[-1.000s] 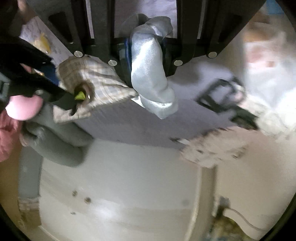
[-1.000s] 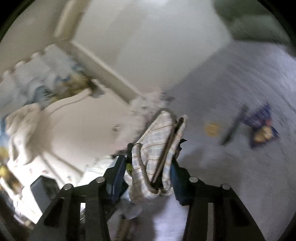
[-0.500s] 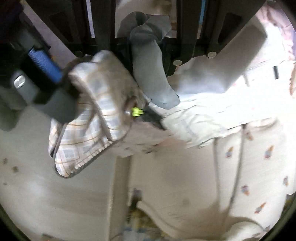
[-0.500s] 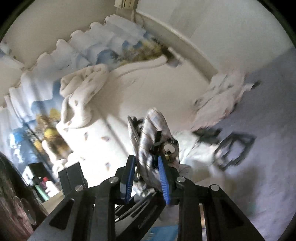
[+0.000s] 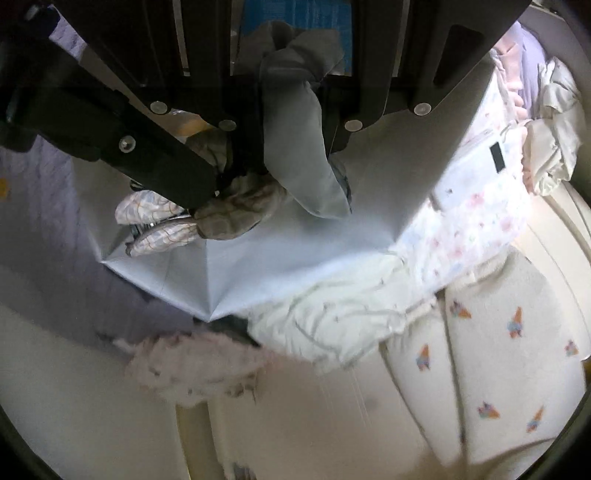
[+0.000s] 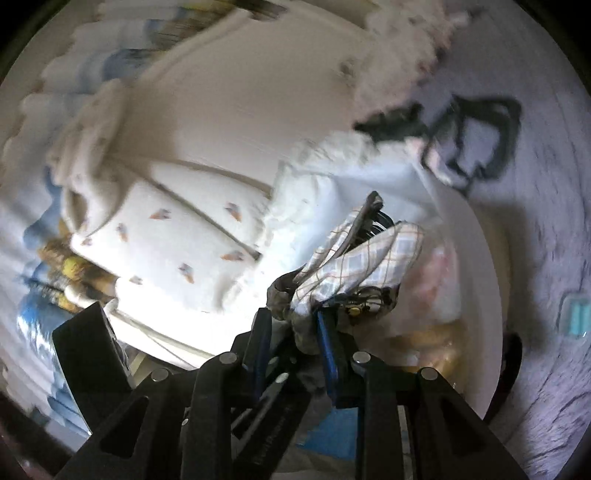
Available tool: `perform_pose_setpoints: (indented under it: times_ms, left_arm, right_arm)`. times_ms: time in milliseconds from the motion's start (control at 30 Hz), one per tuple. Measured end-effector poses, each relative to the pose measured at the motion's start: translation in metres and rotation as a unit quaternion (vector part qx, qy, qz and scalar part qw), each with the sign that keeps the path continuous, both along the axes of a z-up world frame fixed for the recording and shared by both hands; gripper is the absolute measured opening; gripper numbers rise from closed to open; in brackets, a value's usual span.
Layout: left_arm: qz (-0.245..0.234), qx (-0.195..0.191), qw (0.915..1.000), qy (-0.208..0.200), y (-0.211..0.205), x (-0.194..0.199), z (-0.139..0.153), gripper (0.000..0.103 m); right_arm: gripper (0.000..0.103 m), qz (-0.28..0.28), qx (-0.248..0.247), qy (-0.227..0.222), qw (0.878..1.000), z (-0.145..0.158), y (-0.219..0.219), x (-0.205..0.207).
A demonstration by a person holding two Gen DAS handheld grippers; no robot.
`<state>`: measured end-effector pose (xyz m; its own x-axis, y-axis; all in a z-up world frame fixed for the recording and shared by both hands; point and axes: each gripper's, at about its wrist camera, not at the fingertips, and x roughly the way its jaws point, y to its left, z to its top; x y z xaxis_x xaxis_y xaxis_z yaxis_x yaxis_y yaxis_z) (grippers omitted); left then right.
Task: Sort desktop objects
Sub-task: 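Carry scrunchie and plaid pouch into the white tote bag and open both tools, then withdraw both tools from the tote bag back over the bed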
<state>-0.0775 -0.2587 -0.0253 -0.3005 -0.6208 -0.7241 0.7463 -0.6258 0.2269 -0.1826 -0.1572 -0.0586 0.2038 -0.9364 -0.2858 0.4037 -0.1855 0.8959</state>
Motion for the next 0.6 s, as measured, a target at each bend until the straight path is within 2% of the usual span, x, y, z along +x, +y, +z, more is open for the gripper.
perform_pose_setpoints:
  times_ms: [100, 167, 233, 300, 367, 433, 467, 500, 600]
  left_arm:
    - [-0.001, 0.014, 0.9999, -0.007, -0.005, -0.002, -0.008, 0.023]
    - [-0.002, 0.024, 0.9995, -0.019, -0.006, -0.004, -0.013, 0.03]
    - [-0.003, 0.033, 0.9988, -0.035, -0.004, -0.008, -0.016, 0.049]
    - [0.001, 0.041, 0.9981, -0.046, -0.004, -0.009, -0.019, 0.084]
    - [0.002, 0.058, 0.9979, -0.029, -0.008, -0.005, -0.017, 0.089]
    - [0.011, 0.068, 0.9976, -0.008, -0.012, -0.001, -0.014, 0.093]
    - [0.016, 0.065, 0.9977, -0.014, -0.012, -0.001, -0.015, 0.095]
    - [0.02, 0.061, 0.9978, -0.019, -0.013, -0.001, -0.016, 0.095]
    - [0.024, 0.055, 0.9977, -0.032, -0.013, -0.002, -0.016, 0.095]
  right_arm:
    - [0.025, -0.003, 0.02, -0.007, 1.0, -0.01, -0.005, -0.003]
    - [0.025, -0.008, 0.034, -0.01, 0.999, -0.013, -0.004, -0.004]
    - [0.025, -0.019, 0.046, -0.013, 0.999, -0.016, -0.003, -0.005]
    - [0.028, -0.039, 0.056, -0.014, 0.998, -0.017, 0.001, -0.006]
    - [0.037, -0.043, 0.053, -0.02, 0.997, -0.017, 0.004, -0.008]
    - [0.058, -0.032, 0.037, -0.045, 0.998, -0.018, 0.007, -0.01]
    - [0.067, -0.02, 0.019, -0.059, 0.998, -0.018, 0.007, -0.011]
    - [0.081, -0.003, -0.004, -0.073, 0.997, -0.018, 0.008, -0.01]
    - [0.082, -0.013, 0.001, -0.073, 0.997, -0.014, 0.013, -0.008]
